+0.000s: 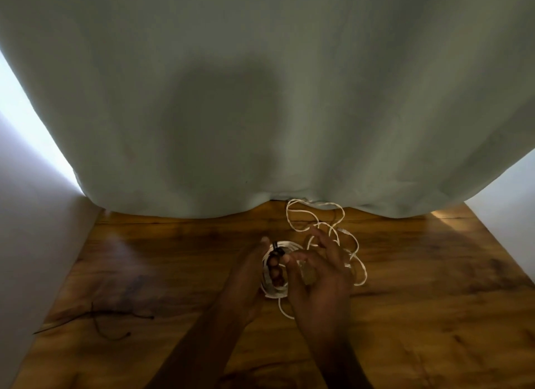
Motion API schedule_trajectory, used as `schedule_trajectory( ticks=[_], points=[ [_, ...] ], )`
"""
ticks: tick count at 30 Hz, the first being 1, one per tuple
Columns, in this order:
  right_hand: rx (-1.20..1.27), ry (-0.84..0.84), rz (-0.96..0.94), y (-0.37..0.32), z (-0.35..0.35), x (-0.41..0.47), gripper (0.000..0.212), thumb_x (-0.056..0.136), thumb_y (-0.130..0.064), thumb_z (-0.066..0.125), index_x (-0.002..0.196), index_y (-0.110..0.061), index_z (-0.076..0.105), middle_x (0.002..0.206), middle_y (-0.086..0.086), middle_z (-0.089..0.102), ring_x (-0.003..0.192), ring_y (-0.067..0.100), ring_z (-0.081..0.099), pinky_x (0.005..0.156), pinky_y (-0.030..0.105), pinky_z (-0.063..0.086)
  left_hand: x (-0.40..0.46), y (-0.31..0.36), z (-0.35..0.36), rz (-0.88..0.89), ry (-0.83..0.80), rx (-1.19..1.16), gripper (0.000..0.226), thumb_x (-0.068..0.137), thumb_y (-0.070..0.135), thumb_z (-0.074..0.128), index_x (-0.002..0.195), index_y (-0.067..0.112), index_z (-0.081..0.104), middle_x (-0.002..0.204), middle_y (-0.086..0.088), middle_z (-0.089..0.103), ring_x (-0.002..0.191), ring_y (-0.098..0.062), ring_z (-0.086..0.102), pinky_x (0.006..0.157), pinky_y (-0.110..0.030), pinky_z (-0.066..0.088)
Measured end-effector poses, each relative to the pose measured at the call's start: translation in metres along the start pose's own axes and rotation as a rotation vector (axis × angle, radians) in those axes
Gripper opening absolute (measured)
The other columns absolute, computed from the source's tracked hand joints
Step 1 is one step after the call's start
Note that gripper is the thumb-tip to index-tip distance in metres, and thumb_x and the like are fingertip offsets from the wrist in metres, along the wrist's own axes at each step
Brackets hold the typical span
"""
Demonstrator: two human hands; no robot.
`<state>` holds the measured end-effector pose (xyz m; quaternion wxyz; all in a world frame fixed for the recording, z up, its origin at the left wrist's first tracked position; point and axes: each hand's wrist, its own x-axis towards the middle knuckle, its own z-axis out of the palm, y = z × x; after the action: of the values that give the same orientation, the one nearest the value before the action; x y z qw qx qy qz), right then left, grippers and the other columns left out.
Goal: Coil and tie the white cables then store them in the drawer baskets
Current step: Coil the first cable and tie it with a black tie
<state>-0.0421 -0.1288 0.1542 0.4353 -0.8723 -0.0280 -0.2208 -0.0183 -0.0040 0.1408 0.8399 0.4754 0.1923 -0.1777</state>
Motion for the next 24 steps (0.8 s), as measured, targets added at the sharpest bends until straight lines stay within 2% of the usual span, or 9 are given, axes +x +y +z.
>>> schedule_trajectory(
  ticks=[2,4,7,13,16,18,19,21,24],
  points=[
    [-0.014,-0.046,0.024,-0.003,0.006,-0.003,0.036,0.092,-0.061,0.05,0.095,-0.037,0.076,0.155,-0.016,0.041,0.138,0.015,0.045,0.101,0.057,0.044,-0.002,0.002,0.002,0.051,-0.032,-0.037,0.054,0.098,0.047,0.044,0.121,0.003,0.064,0.115,-0.017,0.07,0.105,-0.031,0.069,0.082,-0.039,0.055],
    [-0.074,-0.094,0.053,-0.003,0.013,-0.005,0.042,0.091,-0.067,0.042,0.102,-0.044,0.075,0.16,-0.017,0.032,0.146,0.017,0.034,0.107,0.058,0.039,-0.003,0.004,0.006,0.09,-0.063,-0.085,0.056,0.098,0.046,0.041,0.126,0.002,0.061,0.123,-0.019,0.067,0.115,-0.032,0.064,0.096,-0.043,0.05],
    [-0.102,-0.099,0.083,-0.005,0.018,0.001,0.031,0.091,-0.06,0.048,0.105,-0.047,0.073,0.163,-0.015,0.026,0.151,0.017,0.023,0.112,0.058,0.033,-0.004,0.003,0.007,0.084,-0.095,-0.159,0.057,0.099,0.046,0.038,0.131,0.003,0.057,0.129,-0.019,0.063,0.121,-0.032,0.061,0.109,-0.047,0.04],
    [-0.2,0.023,0.017,-0.015,0.016,0.006,0.023,0.091,-0.05,0.057,0.095,-0.038,0.075,0.159,-0.009,0.035,0.146,0.019,0.033,0.108,0.055,0.036,-0.001,-0.001,0.006,0.056,-0.03,-0.173,0.058,0.1,0.05,0.037,0.131,0.006,0.058,0.129,-0.018,0.063,0.12,-0.033,0.061,0.109,-0.051,0.041],
    [-0.279,0.088,-0.085,-0.011,0.013,0.009,0.021,0.091,-0.041,0.056,0.092,-0.033,0.075,0.158,-0.004,0.039,0.141,0.022,0.042,0.107,0.055,0.035,0.002,-0.002,0.009,0.055,-0.018,-0.165,0.054,0.103,0.048,0.029,0.111,0.008,0.065,0.12,-0.018,0.067,0.097,-0.022,0.072,0.082,-0.035,0.057],
    [-0.323,0.065,-0.105,-0.011,0.012,0.012,0.022,0.09,-0.039,0.053,0.091,-0.034,0.075,0.158,-0.005,0.039,0.139,0.022,0.042,0.106,0.057,0.035,0.004,-0.003,0.012,0.026,0.004,-0.124,0.05,0.103,0.047,0.027,0.102,0.013,0.064,0.108,-0.01,0.071,0.085,-0.016,0.072,0.07,-0.031,0.056],
    [-0.355,0.055,-0.109,-0.011,0.012,0.013,0.022,0.089,-0.039,0.053,0.09,-0.034,0.075,0.158,-0.006,0.038,0.139,0.021,0.041,0.105,0.057,0.035,0.005,-0.002,0.013,0.015,0.01,-0.119,0.051,0.103,0.047,0.026,0.102,0.012,0.064,0.111,-0.012,0.069,0.083,-0.016,0.072,0.069,-0.031,0.055],
    [-0.425,0.036,-0.128,-0.01,0.013,0.014,0.018,0.087,-0.037,0.056,0.088,-0.035,0.074,0.158,-0.008,0.035,0.141,0.02,0.036,0.103,0.058,0.035,0.006,-0.003,0.013,0.0,0.02,-0.135,0.054,0.102,0.048,0.029,0.112,0.007,0.064,0.122,-0.02,0.066,0.094,-0.022,0.072,0.075,-0.033,0.055],
    [-0.472,0.025,-0.172,-0.005,0.015,0.015,0.02,0.087,-0.037,0.052,0.089,-0.035,0.071,0.158,-0.007,0.035,0.143,0.021,0.036,0.1,0.061,0.037,0.001,-0.002,0.011,0.002,-0.002,-0.14,0.057,0.096,0.048,0.04,0.128,0.005,0.059,0.124,-0.017,0.067,0.113,-0.03,0.065,0.09,-0.041,0.051]
  ],
)
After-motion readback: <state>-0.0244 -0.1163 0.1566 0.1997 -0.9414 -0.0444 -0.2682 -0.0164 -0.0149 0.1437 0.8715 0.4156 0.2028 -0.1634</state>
